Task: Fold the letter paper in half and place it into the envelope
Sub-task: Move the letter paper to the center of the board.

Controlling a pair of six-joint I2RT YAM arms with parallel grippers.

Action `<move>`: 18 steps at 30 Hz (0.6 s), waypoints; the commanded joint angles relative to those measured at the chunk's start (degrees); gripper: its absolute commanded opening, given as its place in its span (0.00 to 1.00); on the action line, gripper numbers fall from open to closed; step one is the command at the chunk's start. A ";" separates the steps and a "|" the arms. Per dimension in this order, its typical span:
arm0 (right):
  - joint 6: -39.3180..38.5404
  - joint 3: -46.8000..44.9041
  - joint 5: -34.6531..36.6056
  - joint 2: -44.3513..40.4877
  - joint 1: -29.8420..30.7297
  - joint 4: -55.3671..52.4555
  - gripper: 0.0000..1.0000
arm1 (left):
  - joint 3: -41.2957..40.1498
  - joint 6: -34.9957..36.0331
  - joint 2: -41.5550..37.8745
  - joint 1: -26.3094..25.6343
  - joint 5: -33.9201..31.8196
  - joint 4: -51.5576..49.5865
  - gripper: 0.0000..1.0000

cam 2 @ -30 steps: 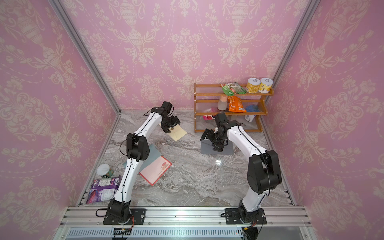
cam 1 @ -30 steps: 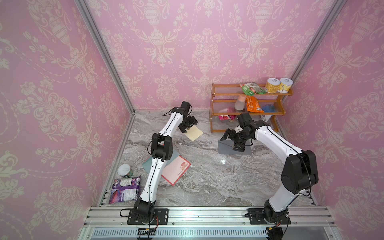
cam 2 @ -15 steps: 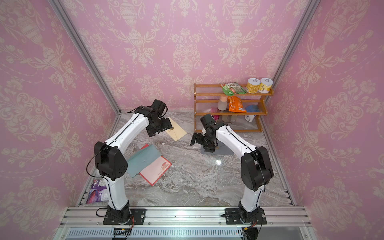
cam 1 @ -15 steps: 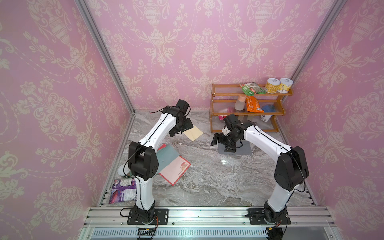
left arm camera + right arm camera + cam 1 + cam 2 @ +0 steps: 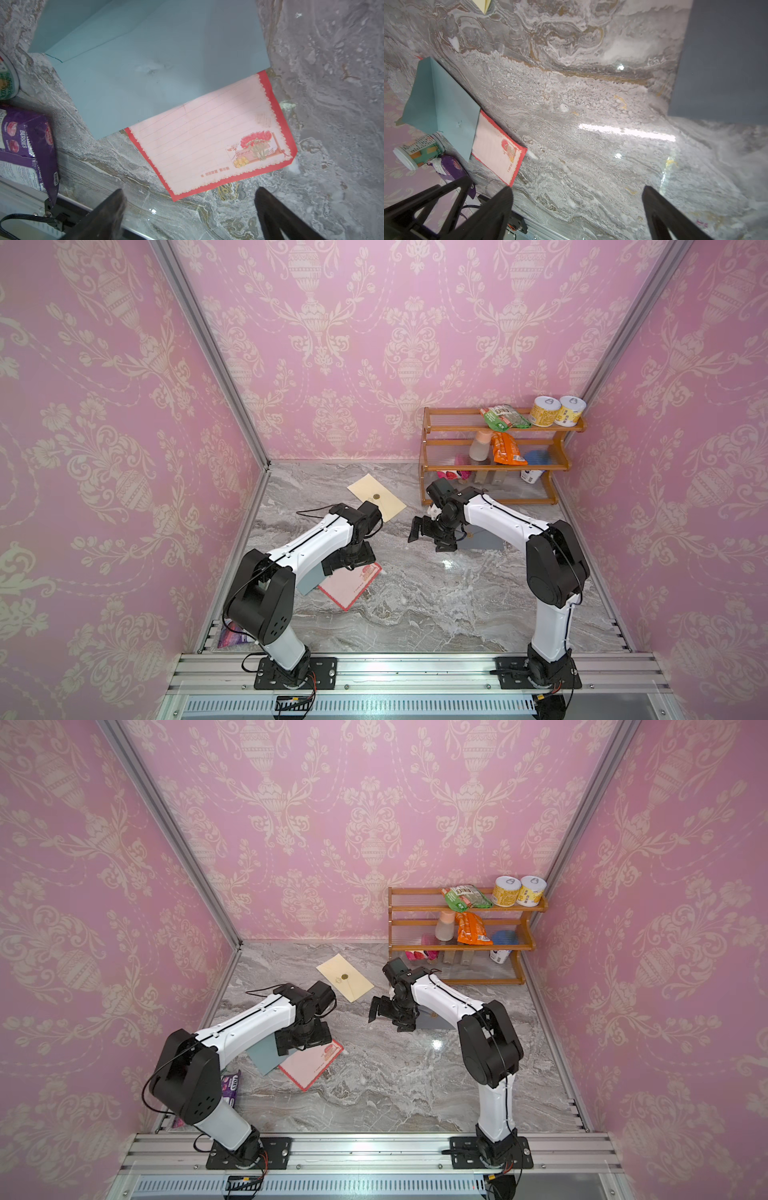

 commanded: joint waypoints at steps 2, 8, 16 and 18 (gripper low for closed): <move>0.51 0.36 -0.10 -0.67 -0.03 0.53 1.00 | -2.13 -3.57 1.61 -0.87 -1.99 3.05 0.98; 0.55 -1.16 0.40 -2.40 0.03 0.43 1.00 | -3.43 -2.28 4.40 -0.92 -1.14 8.64 0.98; -0.02 -1.25 0.64 -3.68 -0.41 -0.53 1.00 | -5.16 -2.57 7.69 -0.85 1.05 14.46 0.98; -0.30 -1.12 0.58 -3.77 -0.66 -0.95 1.00 | -5.72 -2.86 8.59 -0.83 1.97 15.48 0.97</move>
